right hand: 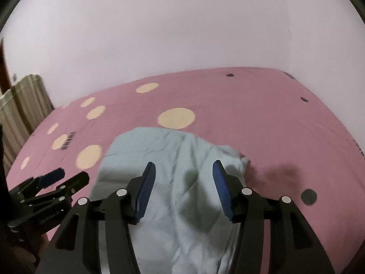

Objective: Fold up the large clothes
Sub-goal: 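Open both tools and release the folded jacket on the bed, then grasp the jacket bundle edge with both tools side by side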

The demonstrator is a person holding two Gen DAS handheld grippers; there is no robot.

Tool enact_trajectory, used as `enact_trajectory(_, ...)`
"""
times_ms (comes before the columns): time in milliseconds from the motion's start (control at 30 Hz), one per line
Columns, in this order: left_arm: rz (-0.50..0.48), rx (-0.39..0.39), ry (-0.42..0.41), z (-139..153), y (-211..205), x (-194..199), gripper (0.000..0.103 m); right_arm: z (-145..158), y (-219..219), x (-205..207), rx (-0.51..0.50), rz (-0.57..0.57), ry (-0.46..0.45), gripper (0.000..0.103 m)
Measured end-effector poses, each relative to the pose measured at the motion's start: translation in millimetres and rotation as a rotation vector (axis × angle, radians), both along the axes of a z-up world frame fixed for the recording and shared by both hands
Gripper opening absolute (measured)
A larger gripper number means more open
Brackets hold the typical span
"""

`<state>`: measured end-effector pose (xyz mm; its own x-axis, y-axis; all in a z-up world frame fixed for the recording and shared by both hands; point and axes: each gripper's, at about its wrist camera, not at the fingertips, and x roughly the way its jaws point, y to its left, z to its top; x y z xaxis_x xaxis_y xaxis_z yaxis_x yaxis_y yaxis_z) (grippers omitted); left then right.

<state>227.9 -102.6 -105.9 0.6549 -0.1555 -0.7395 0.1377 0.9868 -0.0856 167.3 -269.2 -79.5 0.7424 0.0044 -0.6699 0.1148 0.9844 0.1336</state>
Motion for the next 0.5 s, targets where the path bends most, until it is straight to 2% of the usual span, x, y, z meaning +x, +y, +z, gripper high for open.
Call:
enact_trajectory(167,0.012,0.037,0.067,-38,-13,23,0.073,-39,-3,22,-0.036,-0.01,0.082,0.052)
enact_trajectory(300,0.013,0.043,0.084,-63,-18,24,0.08,-69,-9,27,-0.023,-0.015,0.126,0.052)
enact_trajectory(500,0.033,0.017,0.108,-81,-15,32,0.084,-96,-11,33,-0.014,-0.012,0.148,0.052)
